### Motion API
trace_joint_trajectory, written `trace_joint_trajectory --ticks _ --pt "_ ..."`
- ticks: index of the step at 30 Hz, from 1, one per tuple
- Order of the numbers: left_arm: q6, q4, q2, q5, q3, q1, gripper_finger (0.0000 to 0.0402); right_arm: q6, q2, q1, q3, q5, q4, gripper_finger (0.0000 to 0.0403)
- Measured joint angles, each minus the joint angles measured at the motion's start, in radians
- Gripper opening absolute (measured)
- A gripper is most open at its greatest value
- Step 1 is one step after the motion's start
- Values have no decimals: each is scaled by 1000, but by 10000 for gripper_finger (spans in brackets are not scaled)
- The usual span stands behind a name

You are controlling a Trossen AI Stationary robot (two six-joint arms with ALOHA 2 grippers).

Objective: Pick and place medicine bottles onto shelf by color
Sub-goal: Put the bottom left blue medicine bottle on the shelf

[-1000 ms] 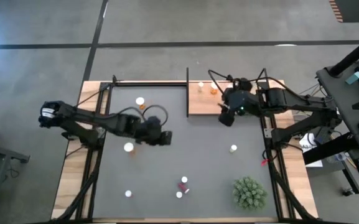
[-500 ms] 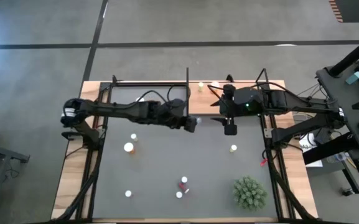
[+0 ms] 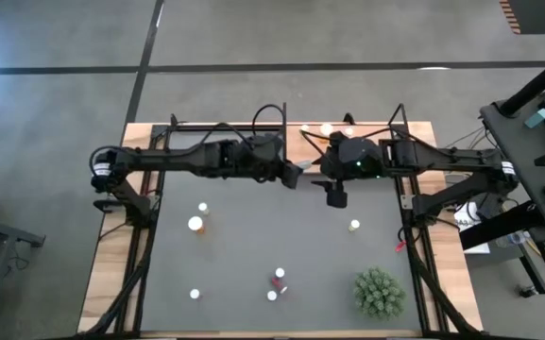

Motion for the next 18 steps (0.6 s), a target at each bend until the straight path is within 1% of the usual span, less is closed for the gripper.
trace_joint_trajectory --ticks 4,9,15,18 --pt "1 19 0 27 -4 -2 91 -6 25 0 0 16 54 237" --pt "1 13 -1 32 -4 -1 91 -10 51 0 0 15 102 237" --pt "2 8 -1 34 -6 -1 91 -9 60 -1 0 16 102 237" --pt "2 9 -1 34 -6 -1 91 -9 59 0 0 16 103 229"
